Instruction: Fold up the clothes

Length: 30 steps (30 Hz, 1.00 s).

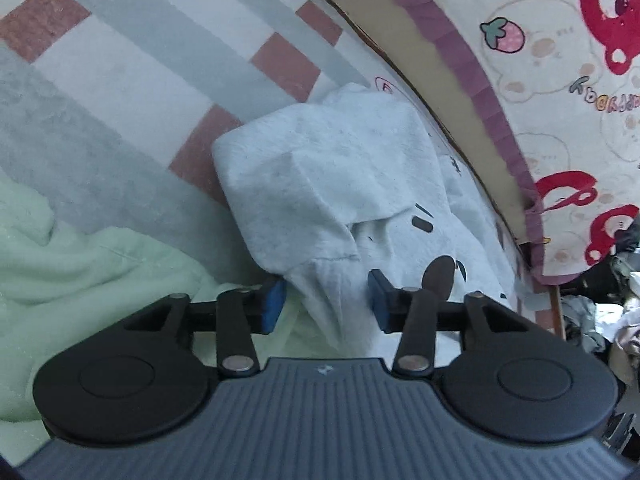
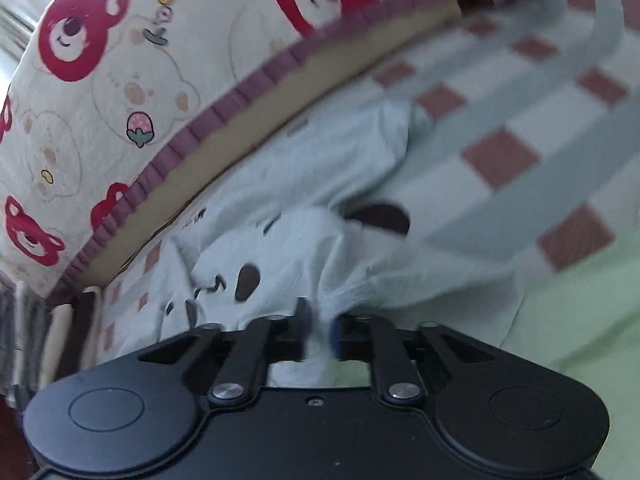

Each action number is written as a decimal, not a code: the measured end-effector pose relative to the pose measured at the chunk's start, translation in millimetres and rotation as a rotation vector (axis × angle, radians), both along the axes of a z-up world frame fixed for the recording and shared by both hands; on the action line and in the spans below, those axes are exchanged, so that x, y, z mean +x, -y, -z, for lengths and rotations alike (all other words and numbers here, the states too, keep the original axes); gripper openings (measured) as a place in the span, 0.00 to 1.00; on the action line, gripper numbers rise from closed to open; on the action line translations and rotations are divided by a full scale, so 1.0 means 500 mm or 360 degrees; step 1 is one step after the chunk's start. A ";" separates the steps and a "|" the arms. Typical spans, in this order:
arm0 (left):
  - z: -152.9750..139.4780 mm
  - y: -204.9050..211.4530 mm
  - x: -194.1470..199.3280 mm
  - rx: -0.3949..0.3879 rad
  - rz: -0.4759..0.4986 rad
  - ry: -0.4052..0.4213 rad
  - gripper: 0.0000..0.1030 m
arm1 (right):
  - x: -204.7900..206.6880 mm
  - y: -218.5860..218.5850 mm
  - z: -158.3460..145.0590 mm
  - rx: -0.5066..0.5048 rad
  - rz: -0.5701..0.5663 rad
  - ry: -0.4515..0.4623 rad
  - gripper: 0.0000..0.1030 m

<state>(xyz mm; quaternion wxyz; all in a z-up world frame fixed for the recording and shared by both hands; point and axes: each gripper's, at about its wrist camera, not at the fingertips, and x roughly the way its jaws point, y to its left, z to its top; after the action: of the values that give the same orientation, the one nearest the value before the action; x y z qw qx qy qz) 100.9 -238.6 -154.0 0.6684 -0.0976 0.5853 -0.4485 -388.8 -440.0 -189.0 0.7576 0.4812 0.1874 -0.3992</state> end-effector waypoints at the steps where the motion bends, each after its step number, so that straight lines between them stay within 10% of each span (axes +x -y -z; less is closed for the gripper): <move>1: 0.000 0.002 0.001 0.0018 0.0003 0.0029 0.48 | -0.001 -0.001 0.010 0.0018 0.0008 0.0001 0.45; 9: 0.041 0.029 0.014 0.0079 -0.0065 0.0081 0.53 | -0.005 0.081 0.118 0.0216 0.0224 0.0157 0.65; 10: 0.041 0.036 0.017 0.0045 -0.0078 0.0119 0.39 | 0.004 0.103 0.124 0.0173 0.0243 0.0156 0.55; 11: 0.033 0.048 0.021 0.0054 -0.0055 0.0203 0.02 | 0.015 0.122 0.121 0.0078 0.0239 0.0148 0.39; 12: 0.009 0.061 0.025 0.0090 -0.0023 0.0333 0.02 | 0.027 0.141 0.109 -0.0034 0.0179 0.0133 0.09; 14: -0.083 0.054 0.027 -0.0062 -0.0060 0.0594 0.02 | 0.035 0.156 0.054 -0.0244 0.0075 0.0193 0.08; 18: -0.220 -0.030 0.026 -0.0299 -0.0235 0.0719 0.02 | 0.002 0.101 -0.113 -0.0524 -0.0166 0.0378 0.08; 24: -0.165 -0.179 -0.035 -0.0122 -0.0228 0.0588 0.02 | -0.053 -0.024 -0.094 -0.0170 -0.0370 0.0125 0.08; 30: -0.136 -0.049 0.003 0.0036 -0.0020 0.0626 0.02 | 0.034 0.058 -0.015 -0.0073 -0.0367 0.0033 0.08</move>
<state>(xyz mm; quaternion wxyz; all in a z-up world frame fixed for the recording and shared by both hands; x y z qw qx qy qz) 102.3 -214.1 -86.0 0.7737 -0.0042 0.4478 -0.4482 -371.8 -468.9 -181.3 0.8112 0.4432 0.2245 -0.3085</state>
